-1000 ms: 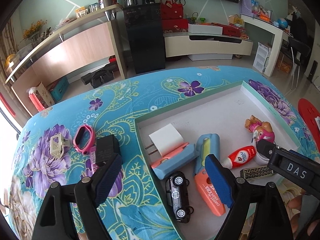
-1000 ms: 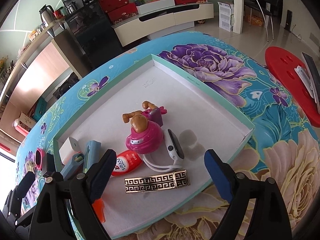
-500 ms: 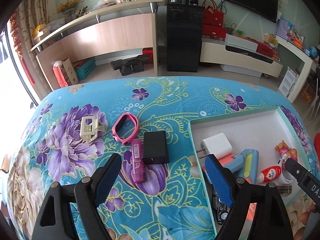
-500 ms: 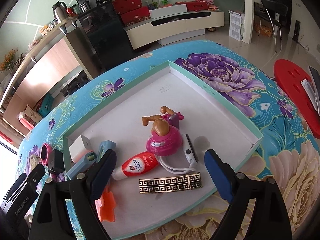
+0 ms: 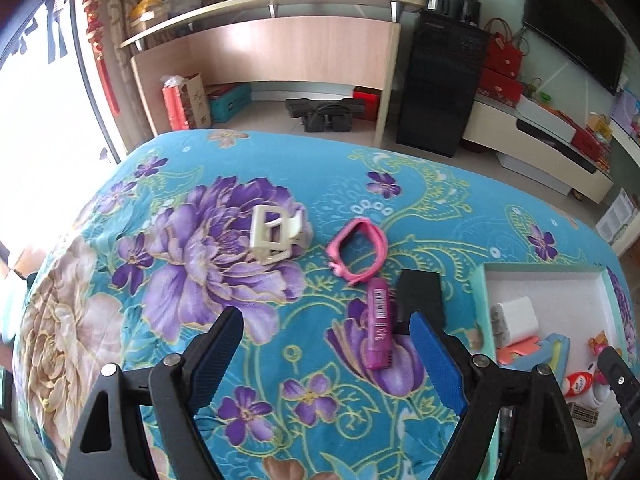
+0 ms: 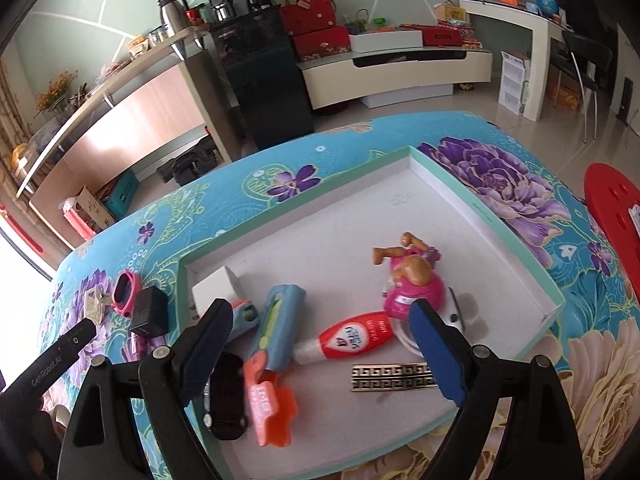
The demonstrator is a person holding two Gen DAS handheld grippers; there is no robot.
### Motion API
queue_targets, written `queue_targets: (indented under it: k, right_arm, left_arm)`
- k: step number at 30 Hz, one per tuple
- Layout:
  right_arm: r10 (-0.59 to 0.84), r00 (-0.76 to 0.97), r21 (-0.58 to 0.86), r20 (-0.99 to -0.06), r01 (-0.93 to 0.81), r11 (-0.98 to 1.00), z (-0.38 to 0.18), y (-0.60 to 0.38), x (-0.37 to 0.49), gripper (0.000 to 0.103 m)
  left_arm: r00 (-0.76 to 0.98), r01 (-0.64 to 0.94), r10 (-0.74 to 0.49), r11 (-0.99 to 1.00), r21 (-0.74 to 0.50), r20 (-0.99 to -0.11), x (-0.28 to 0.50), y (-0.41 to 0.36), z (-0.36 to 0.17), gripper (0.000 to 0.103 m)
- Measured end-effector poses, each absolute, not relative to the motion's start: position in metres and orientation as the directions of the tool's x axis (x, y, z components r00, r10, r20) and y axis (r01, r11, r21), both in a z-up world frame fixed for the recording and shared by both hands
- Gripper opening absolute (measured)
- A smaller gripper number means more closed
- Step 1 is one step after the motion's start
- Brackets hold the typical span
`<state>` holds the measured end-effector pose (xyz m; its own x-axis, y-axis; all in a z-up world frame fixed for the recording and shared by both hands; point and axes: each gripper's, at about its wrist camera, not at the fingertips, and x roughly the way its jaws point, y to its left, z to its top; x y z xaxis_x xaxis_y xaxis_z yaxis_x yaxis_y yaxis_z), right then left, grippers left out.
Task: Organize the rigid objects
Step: 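Open both tools and move them back from the tray toward the remaining items, then grasp the white plastic clip with the left tool while the right tool grasps the black charger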
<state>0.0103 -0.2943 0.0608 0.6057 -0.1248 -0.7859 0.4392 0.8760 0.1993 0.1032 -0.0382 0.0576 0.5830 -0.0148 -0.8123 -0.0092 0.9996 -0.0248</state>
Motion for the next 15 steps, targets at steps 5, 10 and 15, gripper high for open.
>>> queue_targets:
  k: [5,10,15]
  right_arm:
    - [-0.055,0.639,0.216,-0.767,0.337,0.917,0.065,-0.257,0.027,0.09]
    - [0.021,0.652,0.235,-0.758,0.243,0.941,0.063,-0.222,0.042,0.09]
    - [0.071,0.652,0.254,-0.755,0.191,0.948,0.059,-0.197,0.056,0.09]
  left_arm:
    - [0.569,-0.115,0.042,0.993,-0.03,-0.822,0.108,0.003,0.053,0.088]
    - [0.559,-0.152,0.058,0.988,-0.034,-0.827,0.11,0.025,0.051,0.088]
    - [0.552,-0.18,0.069,0.983,-0.038,-0.831,0.112,0.046,0.05,0.088]
